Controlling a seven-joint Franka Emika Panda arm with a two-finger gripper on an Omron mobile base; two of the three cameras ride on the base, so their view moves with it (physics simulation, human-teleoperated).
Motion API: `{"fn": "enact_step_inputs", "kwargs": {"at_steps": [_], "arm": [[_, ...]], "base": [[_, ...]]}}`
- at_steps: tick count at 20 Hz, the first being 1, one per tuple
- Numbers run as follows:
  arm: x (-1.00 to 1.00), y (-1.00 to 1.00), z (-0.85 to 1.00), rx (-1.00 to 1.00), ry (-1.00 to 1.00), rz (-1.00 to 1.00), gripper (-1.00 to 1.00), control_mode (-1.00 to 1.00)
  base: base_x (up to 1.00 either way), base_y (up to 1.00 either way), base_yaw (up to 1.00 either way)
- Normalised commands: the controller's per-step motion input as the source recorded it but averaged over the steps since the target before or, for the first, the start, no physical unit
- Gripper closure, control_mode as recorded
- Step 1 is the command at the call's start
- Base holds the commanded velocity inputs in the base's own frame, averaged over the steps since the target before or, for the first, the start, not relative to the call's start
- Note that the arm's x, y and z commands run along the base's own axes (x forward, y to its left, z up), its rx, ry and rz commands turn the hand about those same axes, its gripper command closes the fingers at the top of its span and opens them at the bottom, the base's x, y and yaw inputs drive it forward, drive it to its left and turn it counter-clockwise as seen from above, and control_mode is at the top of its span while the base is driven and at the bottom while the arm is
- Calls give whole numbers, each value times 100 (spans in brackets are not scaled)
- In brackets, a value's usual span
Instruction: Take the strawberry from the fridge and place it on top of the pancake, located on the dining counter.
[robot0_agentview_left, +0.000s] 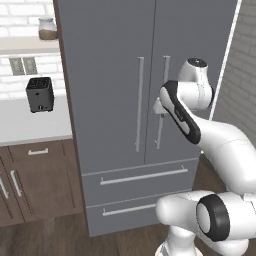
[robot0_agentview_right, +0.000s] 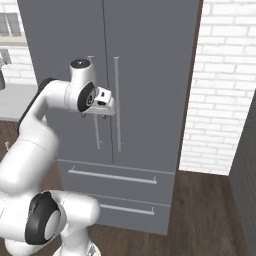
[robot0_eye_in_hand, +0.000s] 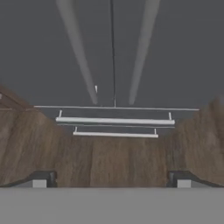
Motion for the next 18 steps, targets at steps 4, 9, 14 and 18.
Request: {"fn": "enact_step_inputs", "kwargs": {"at_steps": [4,9,14,18], "arm": [[78,-25,0,4,-39,-3,-100,-100],[64,-12,3,0,-46,0,-100,-100],[56,-23,33,1,-12,-7,-100,-100],[48,-16,15,0,1,-8,-100,-100]], "base": [[0,0,0],[0,0,0],[0,0,0],[0,0,0]]}}
